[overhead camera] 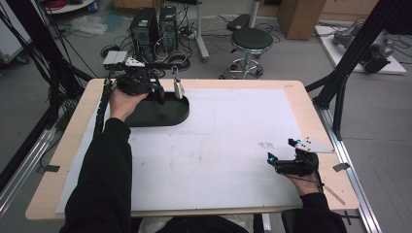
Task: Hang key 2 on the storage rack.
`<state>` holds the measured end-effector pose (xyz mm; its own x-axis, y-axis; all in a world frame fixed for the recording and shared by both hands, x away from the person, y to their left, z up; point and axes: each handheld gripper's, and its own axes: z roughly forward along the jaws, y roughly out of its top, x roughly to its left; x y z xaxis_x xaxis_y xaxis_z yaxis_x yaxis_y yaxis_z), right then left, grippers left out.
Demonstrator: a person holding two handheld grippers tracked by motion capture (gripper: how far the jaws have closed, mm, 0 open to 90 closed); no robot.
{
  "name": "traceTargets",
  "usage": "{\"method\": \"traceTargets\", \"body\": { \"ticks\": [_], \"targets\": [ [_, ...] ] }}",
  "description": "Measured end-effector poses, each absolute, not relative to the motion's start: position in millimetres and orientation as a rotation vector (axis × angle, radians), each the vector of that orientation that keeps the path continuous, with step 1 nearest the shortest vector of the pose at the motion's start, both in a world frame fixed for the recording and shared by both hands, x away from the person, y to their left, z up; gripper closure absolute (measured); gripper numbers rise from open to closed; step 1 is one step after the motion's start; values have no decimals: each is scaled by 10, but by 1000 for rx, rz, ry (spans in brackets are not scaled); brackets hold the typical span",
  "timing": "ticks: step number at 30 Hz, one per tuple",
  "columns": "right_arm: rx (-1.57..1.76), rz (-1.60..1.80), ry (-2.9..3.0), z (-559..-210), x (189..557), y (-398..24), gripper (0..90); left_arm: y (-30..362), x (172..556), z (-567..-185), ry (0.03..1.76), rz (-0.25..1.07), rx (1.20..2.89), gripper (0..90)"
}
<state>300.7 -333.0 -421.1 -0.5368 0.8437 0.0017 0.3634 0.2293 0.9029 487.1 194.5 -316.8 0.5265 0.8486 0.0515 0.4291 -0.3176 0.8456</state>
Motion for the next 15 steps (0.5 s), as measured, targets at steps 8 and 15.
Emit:
{"method": "traceTargets", "body": {
  "ticks": [8, 15],
  "targets": [
    [1114, 1271, 2005, -4211, 3007, -3331, 10, 1965, 4760, -3137, 984, 610, 1935, 228],
    [1118, 1271, 2010, -4209, 3013, -3318, 10, 1966, 4676, -3194, 951, 544, 1970, 17]
  ]
}}
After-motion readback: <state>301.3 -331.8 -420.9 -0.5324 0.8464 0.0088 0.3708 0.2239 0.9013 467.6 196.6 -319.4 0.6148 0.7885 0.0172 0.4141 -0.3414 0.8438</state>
